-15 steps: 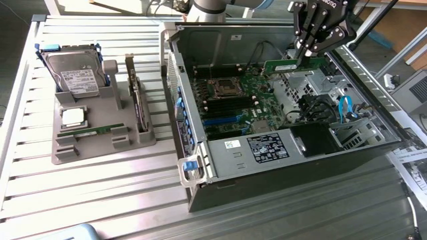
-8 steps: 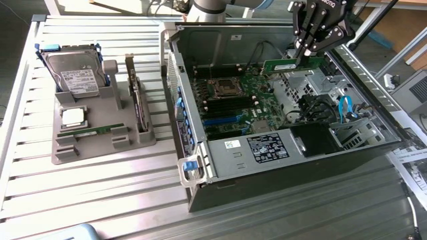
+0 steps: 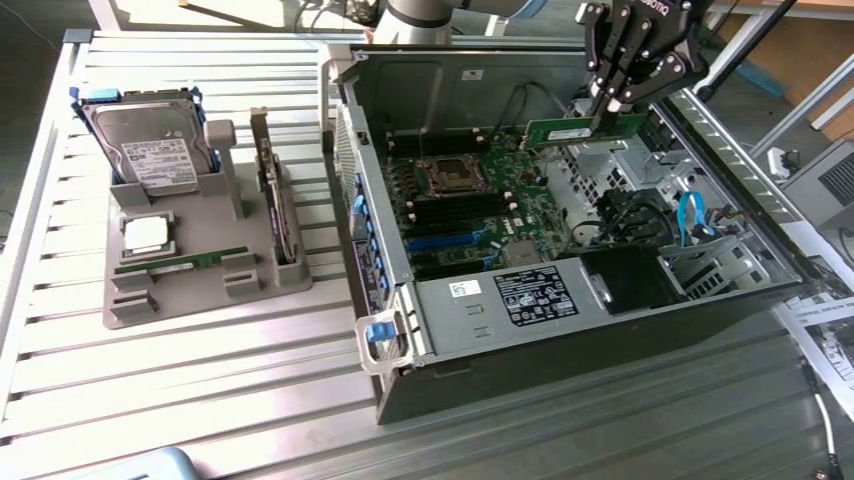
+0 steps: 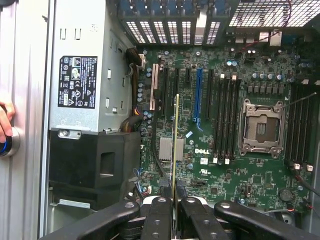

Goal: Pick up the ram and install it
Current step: 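Pick up the ram and move it above insertion slot, then insert the ram into the slot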

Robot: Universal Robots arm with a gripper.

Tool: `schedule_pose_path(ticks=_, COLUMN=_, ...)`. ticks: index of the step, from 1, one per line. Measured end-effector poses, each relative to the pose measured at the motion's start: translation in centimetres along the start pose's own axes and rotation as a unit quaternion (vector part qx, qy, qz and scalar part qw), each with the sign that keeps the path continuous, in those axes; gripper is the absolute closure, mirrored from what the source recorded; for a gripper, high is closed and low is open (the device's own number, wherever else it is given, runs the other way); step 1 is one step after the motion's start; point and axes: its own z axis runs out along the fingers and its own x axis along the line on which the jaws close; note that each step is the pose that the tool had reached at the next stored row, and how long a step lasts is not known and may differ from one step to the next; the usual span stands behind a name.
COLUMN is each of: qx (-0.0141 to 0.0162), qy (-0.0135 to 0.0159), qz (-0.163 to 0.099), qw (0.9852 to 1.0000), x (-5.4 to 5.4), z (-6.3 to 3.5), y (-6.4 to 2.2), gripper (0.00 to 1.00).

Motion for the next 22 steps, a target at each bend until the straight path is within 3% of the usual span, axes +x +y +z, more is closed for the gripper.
schedule_pose_path(ticks=22, qx=0.0, qy=0.0, qz=0.0, qw=1.0, x=-0.54, z=0.1, y=-0.08, gripper=0.86)
